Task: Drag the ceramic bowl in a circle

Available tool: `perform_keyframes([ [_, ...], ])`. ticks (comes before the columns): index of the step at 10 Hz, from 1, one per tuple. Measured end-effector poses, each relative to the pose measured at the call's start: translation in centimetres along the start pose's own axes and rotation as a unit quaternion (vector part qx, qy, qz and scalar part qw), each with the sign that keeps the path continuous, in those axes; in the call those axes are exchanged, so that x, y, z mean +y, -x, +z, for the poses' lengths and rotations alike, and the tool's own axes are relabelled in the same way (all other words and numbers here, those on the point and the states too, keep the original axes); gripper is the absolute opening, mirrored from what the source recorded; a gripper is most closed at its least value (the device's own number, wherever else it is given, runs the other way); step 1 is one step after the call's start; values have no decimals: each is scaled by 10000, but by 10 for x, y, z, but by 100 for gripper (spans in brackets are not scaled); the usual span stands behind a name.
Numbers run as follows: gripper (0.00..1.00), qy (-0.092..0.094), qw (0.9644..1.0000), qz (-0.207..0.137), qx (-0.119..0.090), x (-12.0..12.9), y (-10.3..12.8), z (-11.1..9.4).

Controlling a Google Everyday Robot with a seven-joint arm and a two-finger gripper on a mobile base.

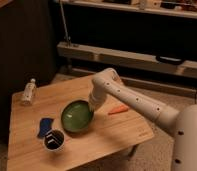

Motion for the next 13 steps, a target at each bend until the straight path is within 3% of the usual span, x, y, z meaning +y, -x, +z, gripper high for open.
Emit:
perform_keyframes([
  [3, 0, 309, 9990, 325, 71, 40, 11, -23],
  [6, 0, 599, 9973, 391, 160, 72, 49, -68],
  [10, 0, 658, 9977, 22, -163, 49, 118, -71],
  [13, 0, 561, 9974, -331, -319, 23, 148, -68],
])
